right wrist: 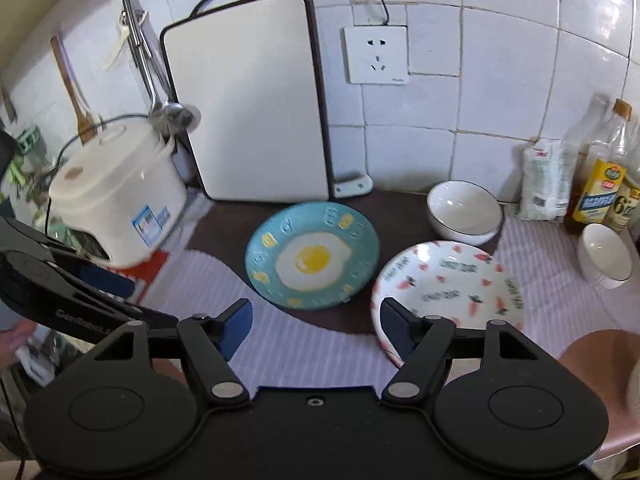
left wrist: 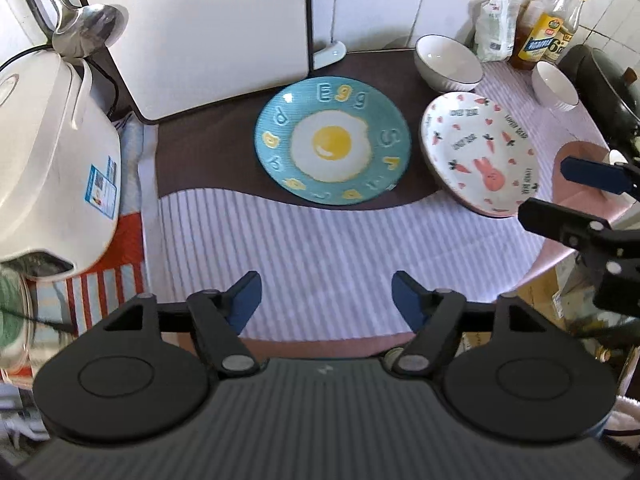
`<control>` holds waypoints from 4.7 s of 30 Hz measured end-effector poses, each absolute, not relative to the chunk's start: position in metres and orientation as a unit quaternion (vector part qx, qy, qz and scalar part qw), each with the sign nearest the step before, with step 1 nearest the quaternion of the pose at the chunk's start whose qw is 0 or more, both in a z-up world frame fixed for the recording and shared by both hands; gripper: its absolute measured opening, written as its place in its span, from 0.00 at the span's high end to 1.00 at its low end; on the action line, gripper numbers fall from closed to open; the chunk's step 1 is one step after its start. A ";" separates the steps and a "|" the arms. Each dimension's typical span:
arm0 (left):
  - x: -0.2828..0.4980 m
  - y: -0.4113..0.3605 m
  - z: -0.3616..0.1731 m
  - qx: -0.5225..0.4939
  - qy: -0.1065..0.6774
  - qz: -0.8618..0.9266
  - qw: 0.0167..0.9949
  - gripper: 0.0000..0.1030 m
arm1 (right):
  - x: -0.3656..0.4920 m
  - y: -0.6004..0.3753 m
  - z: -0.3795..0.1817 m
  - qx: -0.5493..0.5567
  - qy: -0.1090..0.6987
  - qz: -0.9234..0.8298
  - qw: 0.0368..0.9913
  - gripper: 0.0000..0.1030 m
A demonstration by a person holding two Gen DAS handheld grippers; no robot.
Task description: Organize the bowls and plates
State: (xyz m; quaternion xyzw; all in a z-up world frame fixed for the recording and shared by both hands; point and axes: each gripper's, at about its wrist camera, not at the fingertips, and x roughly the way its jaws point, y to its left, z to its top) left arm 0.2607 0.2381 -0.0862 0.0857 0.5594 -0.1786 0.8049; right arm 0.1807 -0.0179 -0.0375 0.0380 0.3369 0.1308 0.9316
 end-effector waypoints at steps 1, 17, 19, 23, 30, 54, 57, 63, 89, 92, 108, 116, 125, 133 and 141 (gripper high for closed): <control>0.267 0.242 -0.089 0.094 0.559 -0.184 0.803 0.26 | 0.183 -0.012 -0.039 0.039 0.333 0.128 0.933 0.25; 0.384 0.252 -0.160 0.133 0.520 -0.225 0.813 0.08 | 0.233 0.035 -0.134 0.142 0.263 0.040 0.953 0.08; 0.394 0.250 -0.173 0.127 0.506 -0.222 0.823 0.08 | 0.240 0.036 -0.152 0.161 0.273 0.034 0.948 0.09; 0.413 0.247 -0.197 0.103 0.491 -0.227 0.835 0.08 | 0.256 0.036 -0.183 0.213 0.281 0.014 0.935 0.09; 0.439 0.236 -0.226 0.130 0.484 -0.224 0.836 0.08 | 0.284 0.035 -0.218 0.262 0.268 -0.005 0.927 0.27; 0.469 0.227 -0.241 0.100 0.569 -0.259 0.774 0.75 | 0.312 0.020 -0.216 0.256 0.295 -0.059 0.919 0.76; 0.465 0.228 -0.231 0.111 0.564 -0.250 0.779 0.77 | 0.308 0.017 -0.210 0.268 0.295 -0.033 0.917 0.78; 0.446 0.232 -0.216 0.101 0.562 -0.246 0.783 0.78 | 0.304 0.003 -0.199 0.274 0.305 0.009 0.912 0.78; 0.357 0.211 -0.146 0.047 0.537 -0.288 0.791 0.77 | 0.223 -0.053 -0.131 0.259 0.292 0.034 0.920 0.78; 0.354 0.199 -0.145 0.043 0.538 -0.299 0.787 0.77 | 0.215 -0.064 -0.128 0.258 0.289 0.028 0.921 0.78; 0.359 0.106 -0.173 0.034 0.557 -0.333 0.760 0.77 | 0.206 -0.137 -0.136 0.262 0.325 -0.025 0.908 0.78; 0.371 0.075 -0.196 0.030 0.584 -0.311 0.749 0.77 | 0.230 -0.171 -0.151 0.256 0.360 -0.017 0.897 0.78; 0.376 0.051 -0.203 0.053 0.598 -0.282 0.748 0.77 | 0.258 -0.190 -0.169 0.257 0.393 -0.010 0.883 0.78; 0.376 0.040 -0.205 0.067 0.617 -0.262 0.739 0.77 | 0.265 -0.186 -0.173 0.225 0.405 -0.018 0.886 0.76; 0.369 0.043 -0.204 0.078 0.616 -0.262 0.739 0.78 | 0.268 -0.160 -0.170 0.164 0.405 -0.061 0.897 0.64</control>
